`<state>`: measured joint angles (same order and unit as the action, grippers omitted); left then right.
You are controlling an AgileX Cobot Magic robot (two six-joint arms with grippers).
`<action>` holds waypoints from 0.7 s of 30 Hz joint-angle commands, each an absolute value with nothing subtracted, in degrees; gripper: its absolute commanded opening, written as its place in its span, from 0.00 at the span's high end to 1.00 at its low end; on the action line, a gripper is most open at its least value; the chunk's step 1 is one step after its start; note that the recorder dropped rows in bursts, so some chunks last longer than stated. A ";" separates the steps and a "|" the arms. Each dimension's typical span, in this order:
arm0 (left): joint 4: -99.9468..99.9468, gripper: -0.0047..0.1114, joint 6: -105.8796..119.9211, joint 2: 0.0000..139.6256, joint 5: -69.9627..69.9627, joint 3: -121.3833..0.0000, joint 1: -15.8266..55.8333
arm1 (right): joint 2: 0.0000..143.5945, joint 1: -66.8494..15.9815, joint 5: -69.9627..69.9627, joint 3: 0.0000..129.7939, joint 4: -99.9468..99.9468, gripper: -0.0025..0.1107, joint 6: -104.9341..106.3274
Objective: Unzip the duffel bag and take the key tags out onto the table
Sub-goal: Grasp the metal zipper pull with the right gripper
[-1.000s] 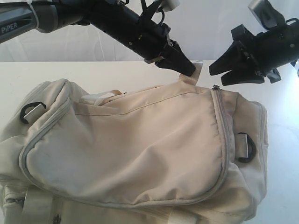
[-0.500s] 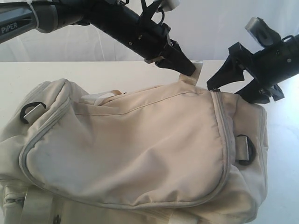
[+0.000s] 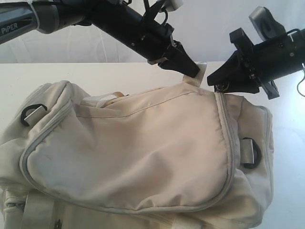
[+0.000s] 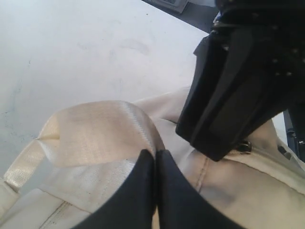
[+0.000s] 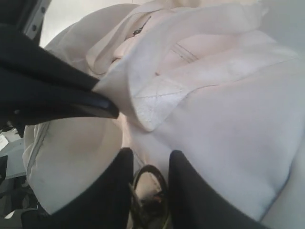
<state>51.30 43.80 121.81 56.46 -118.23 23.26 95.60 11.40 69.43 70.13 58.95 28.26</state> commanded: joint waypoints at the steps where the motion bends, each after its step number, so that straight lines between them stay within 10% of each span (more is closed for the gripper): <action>1: 56.08 0.96 43.58 120.38 57.69 -118.73 23.43 | 92.94 11.39 69.96 69.91 59.56 0.83 28.32; 6: 55.95 0.96 43.46 120.51 57.79 -118.73 23.43 | 92.68 11.39 69.96 69.91 59.25 0.98 28.32; 21: 53.48 0.96 41.75 120.51 57.78 -118.73 23.43 | 84.13 11.39 69.96 69.91 55.79 0.98 29.26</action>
